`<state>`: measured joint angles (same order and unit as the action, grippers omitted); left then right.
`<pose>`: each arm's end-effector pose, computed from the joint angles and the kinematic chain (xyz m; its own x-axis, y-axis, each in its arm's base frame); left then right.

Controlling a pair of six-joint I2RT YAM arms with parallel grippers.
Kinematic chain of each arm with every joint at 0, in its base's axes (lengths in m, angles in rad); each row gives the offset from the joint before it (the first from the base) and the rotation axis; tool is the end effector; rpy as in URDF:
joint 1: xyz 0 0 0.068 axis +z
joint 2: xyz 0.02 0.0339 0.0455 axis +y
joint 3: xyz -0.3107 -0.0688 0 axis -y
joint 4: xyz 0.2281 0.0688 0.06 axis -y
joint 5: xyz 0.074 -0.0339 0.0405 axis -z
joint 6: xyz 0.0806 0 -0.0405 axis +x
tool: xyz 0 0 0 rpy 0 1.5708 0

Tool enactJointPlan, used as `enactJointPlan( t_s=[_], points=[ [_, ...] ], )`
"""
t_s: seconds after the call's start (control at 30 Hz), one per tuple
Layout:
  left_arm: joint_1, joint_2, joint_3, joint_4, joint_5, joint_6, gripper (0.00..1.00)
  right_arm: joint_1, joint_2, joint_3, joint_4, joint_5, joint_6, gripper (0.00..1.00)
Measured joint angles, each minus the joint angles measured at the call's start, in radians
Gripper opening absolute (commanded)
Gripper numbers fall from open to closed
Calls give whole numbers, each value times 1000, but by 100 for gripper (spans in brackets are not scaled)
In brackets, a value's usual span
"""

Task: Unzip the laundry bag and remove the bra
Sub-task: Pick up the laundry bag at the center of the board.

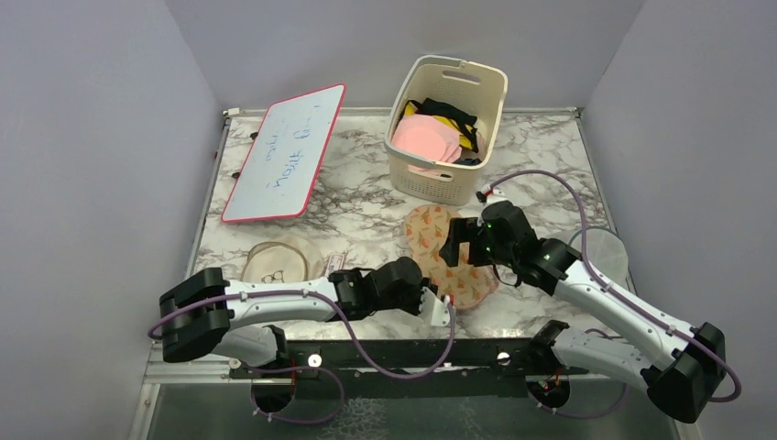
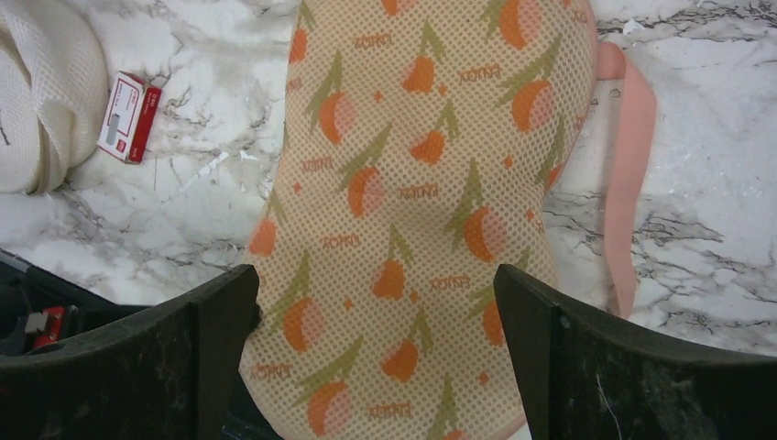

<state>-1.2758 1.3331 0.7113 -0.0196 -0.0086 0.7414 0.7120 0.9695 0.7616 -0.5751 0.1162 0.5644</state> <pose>0.0853 -0.2783 0.2389 0.5165 0.6230 -0.5875 0.8216 -0.1673 0.5449 0.1492 0.1164 0.2727 -0.7651 0.0415 -0.6426 -0.2101 0.9272 0.3100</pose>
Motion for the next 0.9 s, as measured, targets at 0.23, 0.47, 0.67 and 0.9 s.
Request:
enactJointPlan(
  t_s=[0.23, 0.47, 0.67, 0.9],
  points=[
    [74, -37, 6, -20, -40, -177, 0, 0, 13, 38, 10, 14, 1, 100],
    [148, -20, 77, -85, -68, -257, 0, 0, 18, 69, -9, 62, 24, 100],
    [149, -11, 104, -107, -104, -318, 0, 0, 18, 26, -49, 71, 68, 100],
    [149, 35, 149, -110, -115, -395, 0, -11, 26, 16, -60, 70, 118, 100]
  ],
)
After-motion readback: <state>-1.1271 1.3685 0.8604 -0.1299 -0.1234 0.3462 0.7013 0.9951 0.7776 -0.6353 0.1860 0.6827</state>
